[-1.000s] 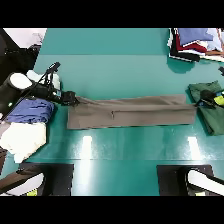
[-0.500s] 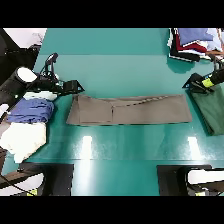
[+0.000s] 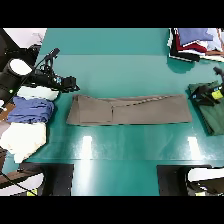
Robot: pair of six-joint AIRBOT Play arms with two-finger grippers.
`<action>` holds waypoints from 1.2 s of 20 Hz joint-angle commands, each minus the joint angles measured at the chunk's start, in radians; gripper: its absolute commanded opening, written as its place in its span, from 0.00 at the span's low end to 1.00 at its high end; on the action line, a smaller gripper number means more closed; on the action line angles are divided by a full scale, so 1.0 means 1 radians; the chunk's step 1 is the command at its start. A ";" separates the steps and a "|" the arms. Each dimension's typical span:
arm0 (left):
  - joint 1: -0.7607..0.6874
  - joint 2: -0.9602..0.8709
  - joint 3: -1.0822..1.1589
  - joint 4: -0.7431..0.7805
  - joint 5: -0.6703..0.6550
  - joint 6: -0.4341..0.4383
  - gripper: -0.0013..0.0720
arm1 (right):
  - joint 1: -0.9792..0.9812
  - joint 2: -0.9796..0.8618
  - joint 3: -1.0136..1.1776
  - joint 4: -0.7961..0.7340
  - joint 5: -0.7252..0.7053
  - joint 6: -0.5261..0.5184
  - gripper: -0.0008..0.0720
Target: Fold the shirts.
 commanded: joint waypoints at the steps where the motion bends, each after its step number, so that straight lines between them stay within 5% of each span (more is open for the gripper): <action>1: 0.000 0.000 0.004 -0.001 -0.014 0.005 0.07 | -0.027 -0.055 -0.077 0.022 0.004 -0.109 0.98; 7: 0.000 -0.009 -0.007 -0.001 -0.018 -0.018 0.06 | -0.020 -0.126 -0.084 0.167 -0.039 -0.154 0.96; 8: -0.003 -0.012 -0.007 -0.001 -0.021 -0.028 0.06 | -0.020 -0.128 -0.084 0.167 -0.034 -0.154 0.86; 13: -0.147 -0.057 -0.001 0.000 0.096 -0.054 0.05 | -0.021 -0.128 -0.084 0.162 0.001 -0.160 0.03; 18: -0.320 -0.256 0.140 -0.023 0.103 -0.074 0.05 | -0.008 -0.061 -0.082 0.215 0.032 -0.155 0.03; 24: -0.494 -0.523 0.402 -0.027 0.104 -0.075 0.05 | 0.097 0.091 0.065 0.319 0.078 0.022 0.03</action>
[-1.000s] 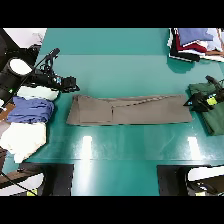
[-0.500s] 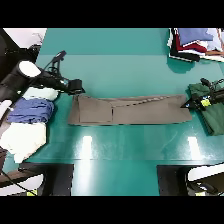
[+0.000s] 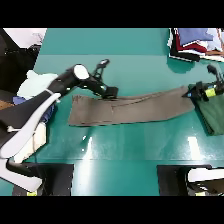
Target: Fold the shirts.
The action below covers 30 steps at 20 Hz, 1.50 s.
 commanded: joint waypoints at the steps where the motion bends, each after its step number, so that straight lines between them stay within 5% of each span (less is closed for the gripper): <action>1: -0.092 -0.144 0.130 -0.004 0.006 -0.003 0.06 | 0.086 0.076 0.127 0.042 0.045 0.094 0.03; 7: -0.108 -0.235 0.164 -0.003 0.068 -0.043 0.05 | 0.305 0.106 0.371 0.042 0.095 0.198 0.03; 16: -0.108 -0.240 0.164 0.000 0.102 -0.052 0.05 | 0.575 0.105 0.549 0.042 0.023 0.213 0.03; 23: -0.066 -0.223 0.262 0.018 -0.059 -0.053 0.05 | 0.618 0.103 0.567 0.042 -0.022 0.211 0.03; 30: 0.130 0.029 0.290 0.269 -0.188 -0.053 0.05 | 0.686 0.097 0.567 0.043 -0.075 0.211 0.03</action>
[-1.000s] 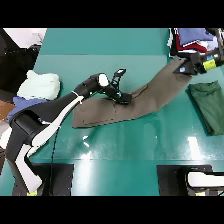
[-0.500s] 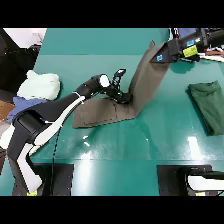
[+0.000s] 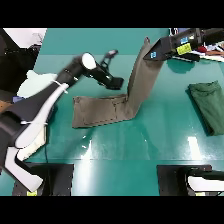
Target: Fold the shirts.
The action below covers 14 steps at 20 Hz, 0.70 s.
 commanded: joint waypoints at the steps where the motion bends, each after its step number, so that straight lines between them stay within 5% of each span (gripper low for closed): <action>1: 0.135 0.145 0.009 0.161 -0.095 0.002 0.05 | 0.079 -0.013 0.001 0.001 -0.051 0.000 0.03; 7: 0.423 0.391 0.009 0.225 -0.159 0.013 0.06 | 0.411 -0.164 0.001 0.001 -0.257 -0.019 0.04; 8: 0.460 0.418 0.009 0.224 -0.159 0.013 0.06 | 0.473 -0.201 0.001 0.001 -0.323 -0.056 0.11; 10: 0.515 0.454 0.010 0.224 -0.179 0.013 0.06 | 0.565 -0.266 0.002 0.001 -0.434 -0.125 0.81; 11: 0.535 0.467 0.009 0.224 -0.197 0.017 0.06 | 0.590 -0.285 0.002 -0.001 -0.470 -0.139 0.88; 14: 0.549 0.473 0.009 0.231 -0.261 0.037 0.06 | 0.564 -0.287 0.001 -0.013 -0.391 -0.129 0.79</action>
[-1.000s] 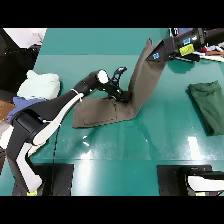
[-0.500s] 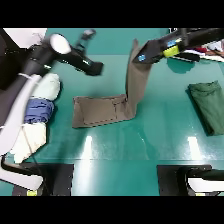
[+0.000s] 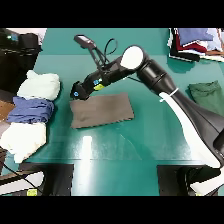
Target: Fold the shirts.
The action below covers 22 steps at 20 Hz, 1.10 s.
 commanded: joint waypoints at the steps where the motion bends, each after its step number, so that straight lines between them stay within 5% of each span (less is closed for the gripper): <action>1: 0.035 0.026 0.000 -0.003 -0.068 0.013 0.06 | -0.009 -0.021 0.000 -0.011 0.075 -0.021 0.79; 5: 0.035 0.024 -0.005 -0.061 -0.069 0.013 0.06 | -0.208 0.050 -0.138 -0.014 0.266 0.012 0.79; 9: 0.035 0.024 -0.005 -0.075 -0.068 0.013 0.06 | -0.418 0.139 -0.417 -0.099 0.240 0.014 0.79; 10: 0.035 0.024 -0.005 -0.082 -0.067 0.013 0.06 | -0.470 0.145 -0.482 -0.095 0.204 0.014 0.83; 11: 0.035 0.024 -0.005 -0.089 -0.067 0.013 0.06 | -0.516 0.138 -0.535 -0.070 0.161 0.014 0.97; 13: 0.035 0.024 -0.005 -0.097 -0.065 0.014 0.06 | -0.579 0.099 -0.604 0.015 0.119 0.009 1.00; 22: 0.035 0.024 -0.005 -0.109 -0.043 0.038 0.06 | -0.460 -0.175 -0.500 0.240 0.174 -0.069 0.99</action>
